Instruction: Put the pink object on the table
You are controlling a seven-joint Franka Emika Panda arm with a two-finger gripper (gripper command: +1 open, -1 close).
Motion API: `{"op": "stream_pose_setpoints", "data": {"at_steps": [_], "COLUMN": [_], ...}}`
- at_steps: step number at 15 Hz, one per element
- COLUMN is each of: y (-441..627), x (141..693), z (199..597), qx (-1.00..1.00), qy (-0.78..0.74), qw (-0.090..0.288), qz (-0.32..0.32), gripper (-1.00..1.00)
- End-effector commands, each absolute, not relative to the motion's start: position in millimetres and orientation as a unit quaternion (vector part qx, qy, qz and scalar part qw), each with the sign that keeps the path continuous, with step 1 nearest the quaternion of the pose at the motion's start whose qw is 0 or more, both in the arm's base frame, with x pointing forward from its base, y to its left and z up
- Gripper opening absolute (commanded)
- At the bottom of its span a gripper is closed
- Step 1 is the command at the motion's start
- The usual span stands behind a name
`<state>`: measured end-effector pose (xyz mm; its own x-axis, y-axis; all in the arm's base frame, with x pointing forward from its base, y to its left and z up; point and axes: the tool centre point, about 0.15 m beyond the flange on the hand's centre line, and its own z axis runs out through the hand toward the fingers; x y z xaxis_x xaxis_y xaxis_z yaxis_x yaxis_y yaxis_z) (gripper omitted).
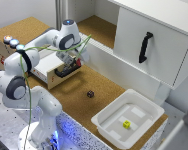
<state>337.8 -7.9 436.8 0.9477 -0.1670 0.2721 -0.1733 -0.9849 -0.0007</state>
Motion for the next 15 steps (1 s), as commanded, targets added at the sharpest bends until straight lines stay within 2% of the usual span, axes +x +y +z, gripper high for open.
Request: {"op": "stream_pose_setpoints", "data": {"at_steps": [1, 7, 15], "y": [-50, -105, -144], "x": [363, 387, 411], "z": [403, 364, 294], "qx": [0.985, 0.986, 0.994], "qy": [-0.116, -0.113, -0.054], "qw": [0.019, 0.052, 0.039], "qz": [0.126, 0.11, 0.085], "gripper": [-1.0, -1.0, -1.0]}}
